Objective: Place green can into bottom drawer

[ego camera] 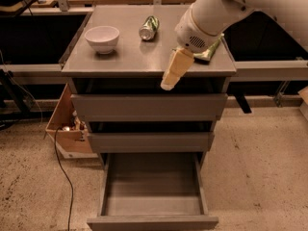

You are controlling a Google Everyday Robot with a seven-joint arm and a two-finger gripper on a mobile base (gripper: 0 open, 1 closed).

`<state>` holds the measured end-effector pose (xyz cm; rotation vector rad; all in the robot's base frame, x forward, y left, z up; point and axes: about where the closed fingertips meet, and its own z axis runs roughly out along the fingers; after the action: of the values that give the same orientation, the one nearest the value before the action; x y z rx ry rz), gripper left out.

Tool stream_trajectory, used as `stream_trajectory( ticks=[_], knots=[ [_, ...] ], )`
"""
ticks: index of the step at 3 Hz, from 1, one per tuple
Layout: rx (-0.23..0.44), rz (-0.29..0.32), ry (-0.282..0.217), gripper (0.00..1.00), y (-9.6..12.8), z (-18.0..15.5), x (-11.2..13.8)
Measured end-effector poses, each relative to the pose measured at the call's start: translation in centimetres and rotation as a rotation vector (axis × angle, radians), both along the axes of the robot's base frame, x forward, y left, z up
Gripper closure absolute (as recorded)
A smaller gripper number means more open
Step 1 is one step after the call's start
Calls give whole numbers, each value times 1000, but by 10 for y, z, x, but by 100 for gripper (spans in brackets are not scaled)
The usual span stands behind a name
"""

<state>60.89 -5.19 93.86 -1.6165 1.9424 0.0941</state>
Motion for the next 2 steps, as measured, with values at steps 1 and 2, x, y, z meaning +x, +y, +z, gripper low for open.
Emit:
stream_trajectory(
  ticks=[1,2],
  knots=[
    [49,-38,-51,0,5,5,28],
    [139,-101,-143,0,7,12,73]
  ],
)
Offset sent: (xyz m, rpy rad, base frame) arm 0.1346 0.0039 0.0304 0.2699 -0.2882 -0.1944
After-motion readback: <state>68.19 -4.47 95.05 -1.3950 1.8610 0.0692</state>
